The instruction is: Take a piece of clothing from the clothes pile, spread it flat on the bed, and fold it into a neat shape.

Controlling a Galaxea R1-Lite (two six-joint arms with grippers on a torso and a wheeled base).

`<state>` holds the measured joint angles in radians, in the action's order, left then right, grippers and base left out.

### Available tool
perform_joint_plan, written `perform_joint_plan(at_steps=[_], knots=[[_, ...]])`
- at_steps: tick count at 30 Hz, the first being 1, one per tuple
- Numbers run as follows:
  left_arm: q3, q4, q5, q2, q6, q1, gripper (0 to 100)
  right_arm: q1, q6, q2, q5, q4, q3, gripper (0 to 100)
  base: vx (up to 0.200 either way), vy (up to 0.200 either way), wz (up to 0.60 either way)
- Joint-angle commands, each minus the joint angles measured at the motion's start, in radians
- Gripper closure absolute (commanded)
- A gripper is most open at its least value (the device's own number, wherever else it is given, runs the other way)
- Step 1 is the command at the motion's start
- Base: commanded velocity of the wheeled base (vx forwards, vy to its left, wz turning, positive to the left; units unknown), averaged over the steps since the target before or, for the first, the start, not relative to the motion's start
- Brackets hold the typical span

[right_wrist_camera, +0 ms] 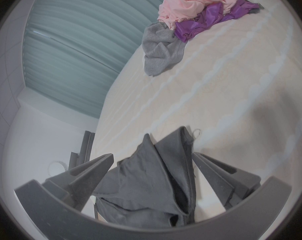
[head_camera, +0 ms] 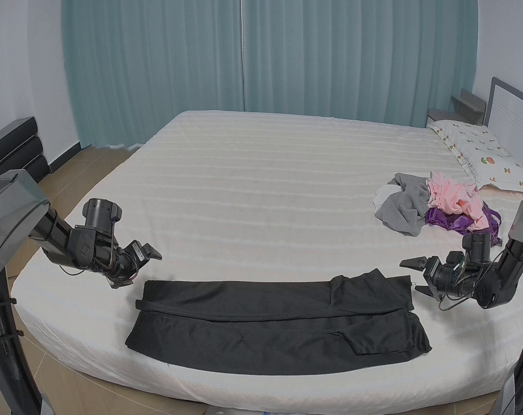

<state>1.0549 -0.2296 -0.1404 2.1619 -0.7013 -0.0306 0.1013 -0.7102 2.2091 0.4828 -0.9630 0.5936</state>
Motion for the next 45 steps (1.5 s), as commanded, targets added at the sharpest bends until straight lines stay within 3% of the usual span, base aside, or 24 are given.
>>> perform_joint_plan(at_steps=[1, 7, 8, 13, 18, 27, 34, 37, 38, 45], knots=[[0.03, -0.004, 0.001, 0.085, -0.001, -0.022, 0, 0.005, -0.034, 0.057, -0.006, -0.06, -0.003, 0, 0.0, 0.0, 0.0], [0.063, -0.004, 0.009, 0.128, -0.004, -0.028, 0, 0.014, -0.037, 0.057, -0.006, -0.114, -0.041, 0, 0.0, 0.0, 0.0], [0.066, -0.004, 0.009, 0.13, -0.006, -0.028, 100, 0.014, -0.037, 0.06, -0.007, -0.115, -0.044, 0, 0.0, 0.0, 0.0], [0.076, -0.007, 0.021, 0.131, -0.03, -0.022, 100, 0.017, -0.034, 0.067, -0.007, -0.117, -0.046, 0, 0.0, 0.0, 0.0], [0.083, -0.048, 0.047, 0.131, -0.115, -0.008, 100, 0.017, -0.032, 0.066, -0.009, -0.117, -0.054, 0, 0.0, 0.0, 0.0], [0.08, -0.056, 0.111, 0.141, -0.124, 0.015, 100, 0.02, -0.032, 0.072, -0.029, -0.137, -0.061, 0, 0.0, 0.0, 0.0], [0.053, -0.076, 0.058, 0.125, -0.144, 0.015, 100, 0.023, -0.032, 0.093, -0.036, -0.207, -0.094, 0, 0.0, 0.0, 0.0], [0.039, -0.077, -0.027, 0.115, -0.144, 0.025, 100, 0.021, -0.032, 0.093, -0.035, -0.212, -0.1, 0, 0.0, 0.0, 0.0], [0.039, -0.077, -0.027, 0.115, -0.144, 0.025, 0, 0.021, -0.032, 0.093, -0.035, -0.212, -0.1, 0, 0.0, 0.0, 0.0], [0.039, -0.093, -0.134, 0.116, -0.135, 0.046, 0, 0.021, -0.035, 0.092, -0.033, -0.214, -0.104, 0, 0.0, 0.0, 0.0]])
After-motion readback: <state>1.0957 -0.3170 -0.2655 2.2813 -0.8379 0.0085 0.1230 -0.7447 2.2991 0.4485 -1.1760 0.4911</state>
